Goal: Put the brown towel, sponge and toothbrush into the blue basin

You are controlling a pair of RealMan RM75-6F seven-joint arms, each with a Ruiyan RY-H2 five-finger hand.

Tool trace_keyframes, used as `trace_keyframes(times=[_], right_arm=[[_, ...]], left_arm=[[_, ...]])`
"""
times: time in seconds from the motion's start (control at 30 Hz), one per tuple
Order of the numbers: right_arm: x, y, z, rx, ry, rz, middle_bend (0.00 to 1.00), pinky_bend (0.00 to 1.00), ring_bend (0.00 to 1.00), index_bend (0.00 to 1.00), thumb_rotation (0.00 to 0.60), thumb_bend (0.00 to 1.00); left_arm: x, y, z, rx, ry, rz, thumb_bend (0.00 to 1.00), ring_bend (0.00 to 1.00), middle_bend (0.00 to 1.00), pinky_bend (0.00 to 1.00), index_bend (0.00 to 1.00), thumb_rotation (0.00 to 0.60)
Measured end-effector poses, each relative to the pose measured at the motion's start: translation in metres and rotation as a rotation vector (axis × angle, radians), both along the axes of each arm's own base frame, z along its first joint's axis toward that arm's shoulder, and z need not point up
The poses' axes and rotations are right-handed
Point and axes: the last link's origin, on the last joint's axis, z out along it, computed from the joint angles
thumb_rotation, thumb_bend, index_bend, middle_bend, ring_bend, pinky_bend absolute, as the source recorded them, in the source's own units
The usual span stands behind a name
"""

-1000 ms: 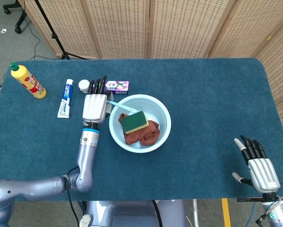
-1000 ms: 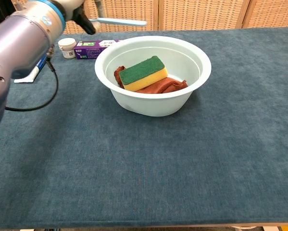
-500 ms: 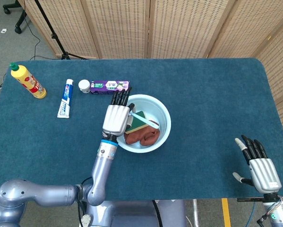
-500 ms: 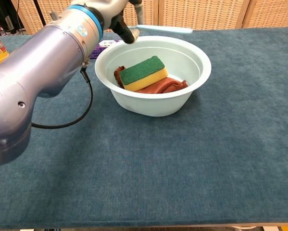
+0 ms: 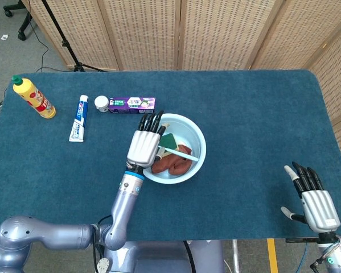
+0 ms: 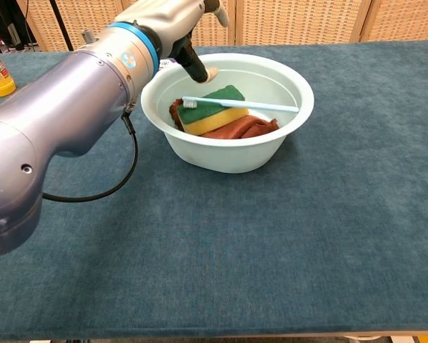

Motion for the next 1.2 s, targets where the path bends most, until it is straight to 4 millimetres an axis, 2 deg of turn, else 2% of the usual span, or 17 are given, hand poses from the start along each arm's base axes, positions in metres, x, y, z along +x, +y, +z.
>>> trace_keyframes(times=[0.2,0.4,0.53,0.7,0.9,1.0,1.2], right_arm=[[0.0,0.0,-0.001,0.002,0.006,0.0,0.0,0.0,0.0,0.01,0.6,0.1],[0.001,0.0,0.0,-0.002,0.008,0.002,0.0,0.0,0.0,0.01,0.6,0.1],[0.001,0.001,-0.001,-0.004,0.013,0.004,0.0,0.0,0.0,0.01,0.6,0.1],[0.003,0.002,-0.003,0.0,0.024,0.008,0.0,0.0,0.0,0.01,0.6,0.1],[0.004,0.003,-0.006,0.001,0.041,0.011,0.0,0.0,0.0,0.01,0.6,0.1],[0.005,0.003,-0.007,-0.001,0.049,0.013,0.0,0.0,0.0,0.01,0.6,0.1],[0.006,0.004,-0.006,-0.012,0.056,0.014,0.0,0.0,0.0,0.01,0.6,0.1]], left_arm=[[-0.009,0.001,0.004,0.001,0.028,0.003,0.31,0.0,0.0,0.02,0.13,0.6],[-0.027,0.0,0.019,0.018,0.047,0.012,0.3,0.0,0.0,0.0,0.08,0.6],[-0.048,-0.002,0.038,0.048,0.069,0.015,0.25,0.0,0.0,0.0,0.01,0.6],[-0.081,-0.011,0.064,0.054,0.111,0.037,0.23,0.0,0.0,0.0,0.0,0.6],[-0.124,-0.033,0.098,0.036,0.169,0.08,0.25,0.0,0.0,0.0,0.0,0.6],[-0.143,-0.051,0.113,0.023,0.188,0.1,0.26,0.0,0.0,0.0,0.0,0.6],[-0.181,-0.093,0.119,-0.035,0.17,0.148,0.26,0.0,0.0,0.0,0.0,0.6]])
